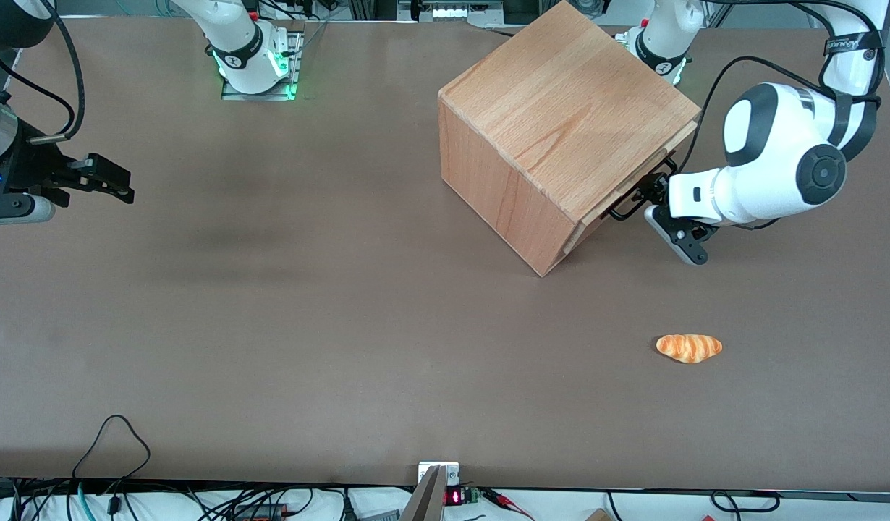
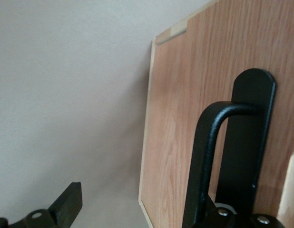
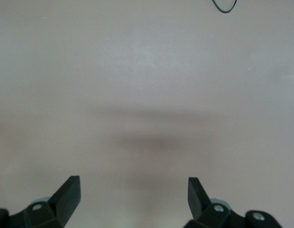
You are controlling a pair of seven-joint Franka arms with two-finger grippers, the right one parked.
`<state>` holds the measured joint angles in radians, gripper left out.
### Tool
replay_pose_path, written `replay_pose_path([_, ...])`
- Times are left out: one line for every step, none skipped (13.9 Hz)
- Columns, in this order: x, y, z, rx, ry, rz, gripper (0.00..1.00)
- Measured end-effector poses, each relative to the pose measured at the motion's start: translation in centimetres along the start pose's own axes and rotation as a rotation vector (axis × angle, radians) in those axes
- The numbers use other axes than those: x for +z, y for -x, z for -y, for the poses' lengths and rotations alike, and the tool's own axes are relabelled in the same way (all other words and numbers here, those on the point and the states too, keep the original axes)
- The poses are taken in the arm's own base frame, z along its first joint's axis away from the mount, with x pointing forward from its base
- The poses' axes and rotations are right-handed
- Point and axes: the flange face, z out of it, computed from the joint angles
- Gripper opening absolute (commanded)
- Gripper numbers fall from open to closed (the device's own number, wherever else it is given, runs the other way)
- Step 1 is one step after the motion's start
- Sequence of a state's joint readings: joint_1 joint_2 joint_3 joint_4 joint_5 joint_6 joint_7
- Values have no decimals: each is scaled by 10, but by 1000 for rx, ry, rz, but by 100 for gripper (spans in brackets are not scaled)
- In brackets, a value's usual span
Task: Open top drawer with left arm
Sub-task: 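Pull the handle away from the cabinet with the left gripper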
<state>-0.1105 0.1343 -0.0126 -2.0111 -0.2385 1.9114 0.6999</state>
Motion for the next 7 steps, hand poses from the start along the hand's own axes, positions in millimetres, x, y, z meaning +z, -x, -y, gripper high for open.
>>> replay_pose_path([-2,1,4,-1,-8,-13,100])
replay_pose_path([-6,3,9,-2,-21,-31,100])
replay_pose_path([-10,4,16,-2,-39,-54,100])
replay_pose_path([-16,7,24,-7,-64,-83,100])
replay_pose_path([-23,10,34,-20,-94,-117,100])
replay_pose_path([-30,14,45,-37,-126,-153,100])
replay_pose_path([-37,18,57,-56,-161,-188,100])
